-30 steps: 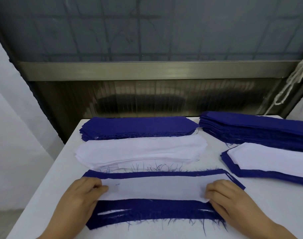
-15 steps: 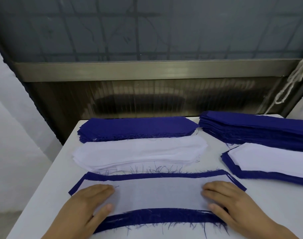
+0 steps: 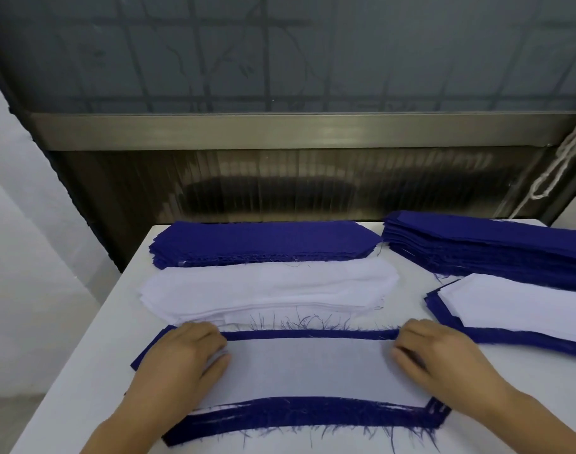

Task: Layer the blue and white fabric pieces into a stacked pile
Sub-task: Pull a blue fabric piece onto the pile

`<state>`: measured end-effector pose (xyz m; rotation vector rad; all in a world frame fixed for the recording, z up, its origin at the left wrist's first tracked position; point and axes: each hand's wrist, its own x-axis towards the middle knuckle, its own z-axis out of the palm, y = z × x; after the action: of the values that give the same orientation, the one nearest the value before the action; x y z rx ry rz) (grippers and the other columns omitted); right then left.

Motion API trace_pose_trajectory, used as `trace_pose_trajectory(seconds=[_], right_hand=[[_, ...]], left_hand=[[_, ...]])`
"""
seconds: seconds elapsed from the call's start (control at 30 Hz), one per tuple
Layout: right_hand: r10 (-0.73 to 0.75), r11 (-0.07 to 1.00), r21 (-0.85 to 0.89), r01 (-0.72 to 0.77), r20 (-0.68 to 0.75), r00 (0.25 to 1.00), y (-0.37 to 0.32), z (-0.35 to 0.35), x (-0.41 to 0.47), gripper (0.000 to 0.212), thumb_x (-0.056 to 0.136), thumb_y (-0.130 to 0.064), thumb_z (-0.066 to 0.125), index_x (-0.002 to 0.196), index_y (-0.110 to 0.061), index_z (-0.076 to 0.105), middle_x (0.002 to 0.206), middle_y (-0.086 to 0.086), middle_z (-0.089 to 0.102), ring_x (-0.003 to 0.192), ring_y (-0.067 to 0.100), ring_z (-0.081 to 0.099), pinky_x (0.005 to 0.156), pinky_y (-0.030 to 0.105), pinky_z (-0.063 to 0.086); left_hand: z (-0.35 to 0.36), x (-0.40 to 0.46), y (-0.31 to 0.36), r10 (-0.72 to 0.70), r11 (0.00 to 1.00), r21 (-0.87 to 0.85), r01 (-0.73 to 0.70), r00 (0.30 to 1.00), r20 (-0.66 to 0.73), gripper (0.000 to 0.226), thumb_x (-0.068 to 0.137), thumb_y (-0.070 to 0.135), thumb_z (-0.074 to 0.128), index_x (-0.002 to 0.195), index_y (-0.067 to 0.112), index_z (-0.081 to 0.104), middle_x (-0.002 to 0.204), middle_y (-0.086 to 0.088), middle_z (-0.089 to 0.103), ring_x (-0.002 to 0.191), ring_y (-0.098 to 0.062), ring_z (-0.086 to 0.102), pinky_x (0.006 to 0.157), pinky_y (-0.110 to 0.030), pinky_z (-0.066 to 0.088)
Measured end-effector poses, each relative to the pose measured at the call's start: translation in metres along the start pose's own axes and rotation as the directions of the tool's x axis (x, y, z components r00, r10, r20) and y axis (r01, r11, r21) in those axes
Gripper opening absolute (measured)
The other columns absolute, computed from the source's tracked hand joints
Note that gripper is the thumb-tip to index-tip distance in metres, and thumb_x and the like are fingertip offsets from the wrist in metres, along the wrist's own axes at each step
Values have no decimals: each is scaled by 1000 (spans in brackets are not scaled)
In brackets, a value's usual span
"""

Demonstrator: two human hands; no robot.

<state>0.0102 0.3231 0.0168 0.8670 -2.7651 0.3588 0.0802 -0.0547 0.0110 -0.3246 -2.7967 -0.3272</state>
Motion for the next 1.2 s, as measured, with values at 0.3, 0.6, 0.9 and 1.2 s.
trace_pose_trajectory(seconds=[0.3,0.6,0.9,1.2], right_hand=[[67,988,142,-65,-9,998,6,24,93,18,97,-28,54,111,-20,62,109,-9,56,98,10,52,85,22,45],[65,960,262,-96,123,990,-1,48,137,37,94,-43,57,129,-31,54,123,-17,50,111,3,44,95,17,36],[32,970,239,-39,34,999,0,54,132,10,94,-29,61,99,-26,68,102,-16,57,94,5,50,86,18,43],[103,984,120,-134,236,966,0,42,151,22,101,-26,43,88,-17,58,90,-2,56,83,14,52,71,21,40]], left_hand=[[32,78,23,-11,999,-38,11,1000,18,22,91,33,61,110,22,69,108,10,62,96,-11,54,87,-24,45],[52,121,31,-169,978,-134,159,983,-71,30,89,45,61,112,26,60,107,11,58,96,-10,49,84,-24,44],[73,111,21,-163,974,-164,155,986,-36,38,93,40,58,127,23,62,134,9,56,124,-10,46,107,-23,30],[60,128,31,-231,967,-88,238,969,85,54,79,71,54,115,32,62,114,17,55,108,-9,48,89,-29,44]])
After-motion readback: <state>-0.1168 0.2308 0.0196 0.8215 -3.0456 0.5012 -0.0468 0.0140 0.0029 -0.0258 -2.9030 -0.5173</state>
